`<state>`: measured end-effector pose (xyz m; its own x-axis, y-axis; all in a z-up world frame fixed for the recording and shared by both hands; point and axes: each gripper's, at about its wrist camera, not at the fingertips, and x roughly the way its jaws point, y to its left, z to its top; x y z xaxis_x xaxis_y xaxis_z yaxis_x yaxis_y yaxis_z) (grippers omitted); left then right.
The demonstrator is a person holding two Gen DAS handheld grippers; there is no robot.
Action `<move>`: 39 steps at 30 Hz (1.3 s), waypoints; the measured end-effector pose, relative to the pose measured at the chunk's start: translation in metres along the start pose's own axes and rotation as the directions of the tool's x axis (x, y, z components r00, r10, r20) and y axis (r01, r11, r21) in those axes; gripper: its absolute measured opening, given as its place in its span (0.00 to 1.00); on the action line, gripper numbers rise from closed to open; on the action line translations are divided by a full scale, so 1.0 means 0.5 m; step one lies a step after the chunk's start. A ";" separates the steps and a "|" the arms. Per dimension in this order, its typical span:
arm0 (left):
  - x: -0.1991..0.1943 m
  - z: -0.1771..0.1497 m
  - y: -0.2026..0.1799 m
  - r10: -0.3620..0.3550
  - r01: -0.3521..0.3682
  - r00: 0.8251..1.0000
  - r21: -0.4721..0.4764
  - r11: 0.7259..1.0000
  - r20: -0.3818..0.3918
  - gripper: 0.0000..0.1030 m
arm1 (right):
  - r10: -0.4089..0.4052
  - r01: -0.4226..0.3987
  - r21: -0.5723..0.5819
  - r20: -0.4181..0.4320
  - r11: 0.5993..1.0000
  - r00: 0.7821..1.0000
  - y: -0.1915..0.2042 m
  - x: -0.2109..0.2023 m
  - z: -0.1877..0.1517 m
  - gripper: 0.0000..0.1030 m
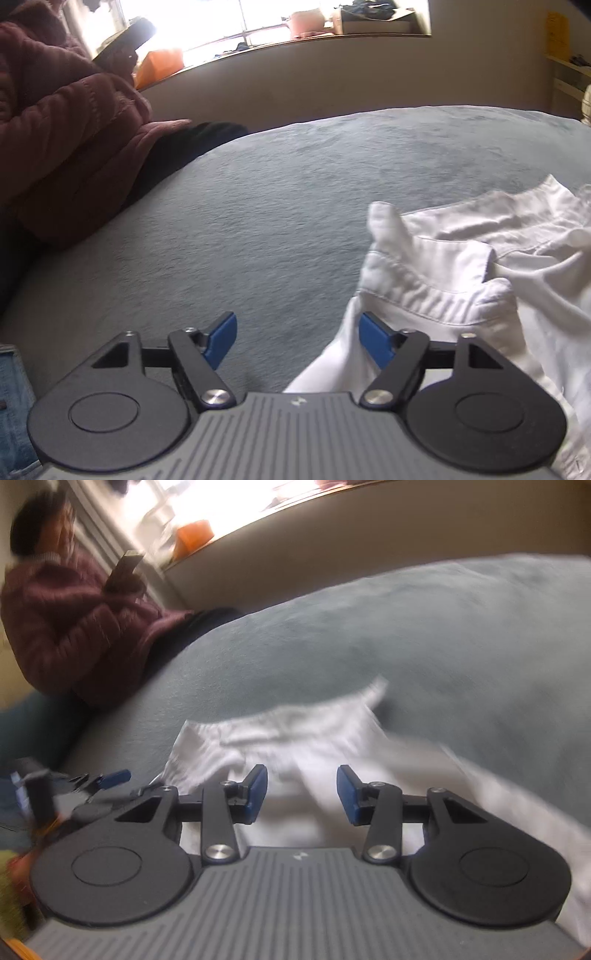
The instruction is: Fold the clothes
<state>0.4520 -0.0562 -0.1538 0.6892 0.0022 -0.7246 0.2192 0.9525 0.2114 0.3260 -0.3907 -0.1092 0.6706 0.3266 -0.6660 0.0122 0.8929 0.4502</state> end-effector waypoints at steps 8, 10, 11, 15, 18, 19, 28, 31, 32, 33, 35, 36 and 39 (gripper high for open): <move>-0.109 -0.026 0.031 0.078 -0.078 0.997 -0.002 0.997 0.012 0.76 | -0.042 0.049 0.045 -0.147 0.998 0.988 -0.040 -0.113 -0.204 0.39; -0.147 -0.039 0.034 0.092 -0.092 0.995 -0.005 0.996 0.024 0.76 | -0.077 0.082 0.023 -0.170 0.996 0.983 -0.048 -0.116 -0.226 0.36; -0.167 -0.045 0.036 0.097 -0.097 0.995 -0.006 0.995 0.030 0.76 | -0.088 0.088 -0.007 -0.178 0.996 0.980 -0.047 -0.110 -0.230 0.36; -0.231 -0.086 0.000 0.043 -0.043 0.998 0.014 0.999 0.043 0.76 | -0.095 0.070 -0.148 -0.169 0.987 0.981 -0.026 -0.059 -0.220 0.28; -0.250 -0.130 -0.054 -0.006 0.003 0.999 0.064 0.998 0.052 0.76 | -0.075 0.042 -0.242 -0.130 0.969 0.989 0.003 0.006 -0.186 0.28; -0.249 -0.142 -0.071 -0.009 0.005 0.998 0.081 0.997 0.056 0.77 | -0.084 0.046 -0.275 -0.127 0.960 0.988 0.010 0.036 -0.172 0.28; -0.209 -0.192 -0.159 0.030 -0.042 0.996 0.136 0.990 0.087 0.76 | -0.184 0.166 -0.304 -0.028 0.938 0.983 -0.015 0.179 -0.038 0.24; -0.203 -0.189 -0.157 0.033 -0.044 0.996 0.127 0.991 0.087 0.76 | -0.204 0.194 -0.272 -0.009 0.943 0.979 -0.021 0.167 -0.020 0.25; -0.201 -0.187 -0.156 0.033 -0.044 0.996 0.123 0.991 0.087 0.76 | -0.176 0.171 -0.250 0.003 0.953 0.984 -0.020 0.150 -0.019 0.25; -0.199 -0.185 -0.155 0.031 -0.041 0.996 0.118 0.992 0.086 0.76 | -0.133 0.130 -0.236 0.002 0.963 0.991 -0.016 0.134 -0.020 0.25; -0.197 -0.181 -0.153 0.019 -0.028 0.996 0.109 0.994 0.085 0.76 | -0.071 0.065 -0.230 -0.019 0.971 0.997 -0.005 0.120 -0.021 0.25; -0.193 -0.180 -0.154 0.016 -0.025 0.996 0.112 0.993 0.085 0.76 | -0.058 0.046 -0.241 -0.040 0.969 0.998 0.004 0.125 -0.021 0.25; -0.178 -0.177 -0.159 0.028 -0.039 0.996 0.125 0.991 0.090 0.76 | -0.080 0.053 -0.291 -0.081 0.955 0.993 0.028 0.170 -0.010 0.25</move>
<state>0.3120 -0.1049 -0.1641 0.7542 0.0012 -0.6566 0.2772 0.9059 0.3201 0.3793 -0.3490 -0.1623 0.6049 0.2781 -0.7462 -0.1681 0.9605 0.2217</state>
